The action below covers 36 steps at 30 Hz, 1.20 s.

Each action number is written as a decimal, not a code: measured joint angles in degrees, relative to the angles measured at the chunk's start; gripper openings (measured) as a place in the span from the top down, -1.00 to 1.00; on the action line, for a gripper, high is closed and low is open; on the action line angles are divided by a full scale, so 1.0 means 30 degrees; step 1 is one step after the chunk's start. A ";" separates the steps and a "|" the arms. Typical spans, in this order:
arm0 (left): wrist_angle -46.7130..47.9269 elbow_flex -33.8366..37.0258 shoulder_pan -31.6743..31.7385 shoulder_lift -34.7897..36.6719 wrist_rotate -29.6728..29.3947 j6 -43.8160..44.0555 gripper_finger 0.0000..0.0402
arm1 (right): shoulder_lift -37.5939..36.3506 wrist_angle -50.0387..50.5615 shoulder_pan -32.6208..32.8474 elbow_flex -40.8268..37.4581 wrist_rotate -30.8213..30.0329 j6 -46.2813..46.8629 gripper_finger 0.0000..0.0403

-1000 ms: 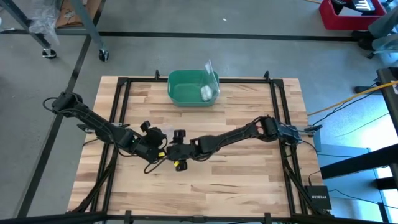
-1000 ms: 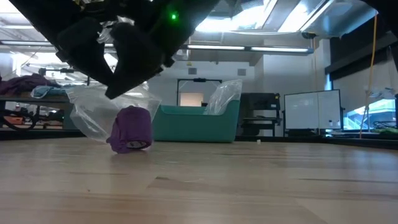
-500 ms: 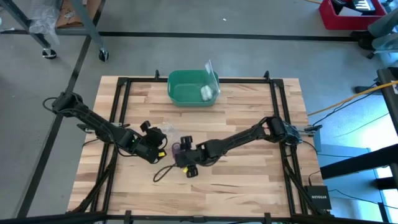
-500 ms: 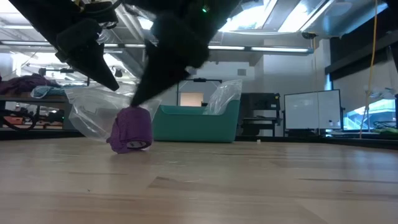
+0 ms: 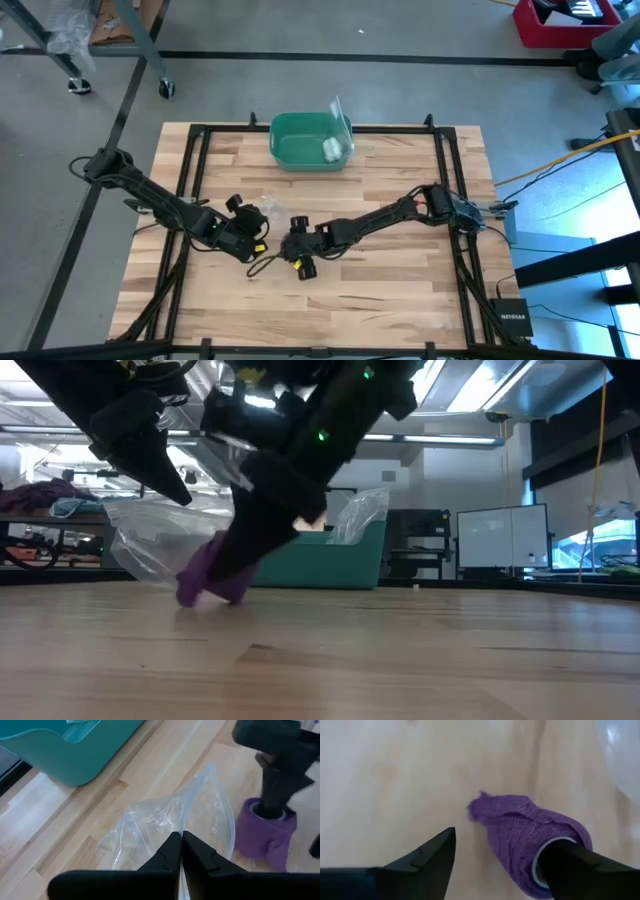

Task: Roll bandage
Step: Put the violet bandage into the zip bag

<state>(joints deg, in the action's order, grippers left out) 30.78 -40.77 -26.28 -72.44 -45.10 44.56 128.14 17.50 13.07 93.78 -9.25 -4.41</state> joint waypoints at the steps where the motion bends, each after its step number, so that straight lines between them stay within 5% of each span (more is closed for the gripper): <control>1: -0.0004 0.0000 0.0000 0.0000 0.0000 0.0000 0.99 | 0.0027 -0.0207 0.0036 0.0005 0.0348 0.0042 -0.30; 6: -0.0040 0.0000 0.0000 -0.0004 0.0000 0.0000 0.98 | 0.0235 -0.0139 0.0336 0.0058 -0.0168 0.0060 0.01; 14: -0.0060 0.0000 0.0000 -0.0007 0.0017 -0.0007 0.99 | -0.0432 0.0999 0.0580 0.0022 -0.1435 0.0200 0.87; 23: -0.0058 0.0000 -0.0015 -0.0007 0.0410 -0.0219 0.99 | -0.2399 -0.1124 0.1353 0.0056 -0.6658 -0.1580 0.80; 36: -0.0063 -0.0302 0.0211 -0.0014 0.0437 0.1682 0.98 | -0.0779 -0.3829 0.0403 0.0066 -0.7378 -0.1615 0.83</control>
<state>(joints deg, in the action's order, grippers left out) 30.59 -41.68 -25.65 -72.49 -43.79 49.60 125.81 6.01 14.28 93.97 -31.39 -9.26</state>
